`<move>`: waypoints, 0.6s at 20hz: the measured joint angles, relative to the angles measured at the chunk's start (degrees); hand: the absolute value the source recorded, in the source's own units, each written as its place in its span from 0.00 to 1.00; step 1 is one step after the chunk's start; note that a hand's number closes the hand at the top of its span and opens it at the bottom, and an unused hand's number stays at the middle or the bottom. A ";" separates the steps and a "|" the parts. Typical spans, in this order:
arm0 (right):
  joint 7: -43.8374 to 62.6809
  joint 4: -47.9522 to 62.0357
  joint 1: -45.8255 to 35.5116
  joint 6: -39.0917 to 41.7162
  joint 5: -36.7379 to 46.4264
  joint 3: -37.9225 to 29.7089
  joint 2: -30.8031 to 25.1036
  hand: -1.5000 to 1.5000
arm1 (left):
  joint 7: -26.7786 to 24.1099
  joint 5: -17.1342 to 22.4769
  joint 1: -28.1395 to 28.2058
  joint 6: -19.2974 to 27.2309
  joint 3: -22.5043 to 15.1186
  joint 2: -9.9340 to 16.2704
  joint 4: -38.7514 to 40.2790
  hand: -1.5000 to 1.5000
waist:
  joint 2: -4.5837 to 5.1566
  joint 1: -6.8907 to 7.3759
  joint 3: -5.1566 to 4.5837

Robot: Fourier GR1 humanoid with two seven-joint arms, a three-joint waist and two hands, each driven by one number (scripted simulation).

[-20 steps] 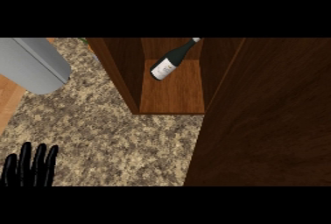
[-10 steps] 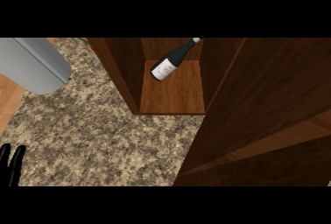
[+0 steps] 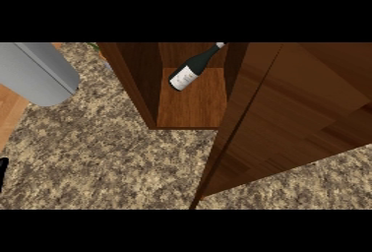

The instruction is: Pick up the wine, place it into the cabinet and close the cabinet

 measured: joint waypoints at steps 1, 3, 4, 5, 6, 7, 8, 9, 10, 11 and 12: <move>0.39 0.02 -1.06 -1.18 1.14 0.50 -0.31 1.00 | 0.28 0.49 0.09 -0.50 0.58 0.08 0.05 0.00 | -0.01 0.04 -0.02; 0.81 0.12 -3.43 -3.76 3.14 1.25 -1.56 1.00 | 0.78 1.27 -0.38 -1.72 1.50 0.08 0.69 0.00 | 0.03 0.05 -0.04; 0.44 0.29 -4.85 -5.24 4.14 1.66 -2.27 1.00 | 1.10 1.37 -0.53 -1.85 1.50 -0.08 0.54 0.00 | 0.08 0.14 -0.04; 0.54 0.38 -6.09 -6.63 4.90 2.08 -2.90 1.00 | 1.48 1.83 -0.37 -2.43 2.03 0.04 0.45 0.00 | 0.10 0.28 -0.04; 0.34 0.73 -7.82 -7.96 5.19 2.25 -3.55 1.00 | 1.79 1.73 -0.47 -2.36 1.61 -0.27 0.01 0.00 | 0.18 0.44 -0.03; 1.11 0.89 -9.41 -8.73 5.58 2.34 -3.91 1.00 | 1.92 1.98 -0.56 -3.21 2.05 -0.37 0.47 0.00 | 0.23 0.50 -0.02; 1.68 1.04 -11.01 -9.81 5.93 2.63 -4.45 1.00 | 2.03 2.37 -0.63 -4.11 2.58 -0.46 1.10 0.00 | 0.27 0.58 -0.03; 2.15 1.33 -12.90 -10.70 5.77 2.59 -4.82 1.00 | 2.40 2.78 -0.66 -4.43 3.10 -0.48 0.96 0.00 | 0.32 0.74 -0.03; 2.45 1.59 -14.60 -11.95 5.30 2.97 -5.38 1.00 | 2.70 3.03 -0.64 -4.79 3.38 -0.49 0.85 0.00 | 0.37 0.95 -0.03; 2.46 1.82 -16.14 -13.15 4.79 3.29 -6.05 1.00 | 3.28 3.20 -1.02 -4.62 3.59 -0.50 0.45 0.00 | 0.42 1.03 -0.03; 2.57 2.05 -17.59 -14.29 4.12 3.60 -6.68 1.00 | 3.54 3.33 -1.21 -4.94 3.64 -0.65 0.51 0.00 | 0.45 1.15 -0.03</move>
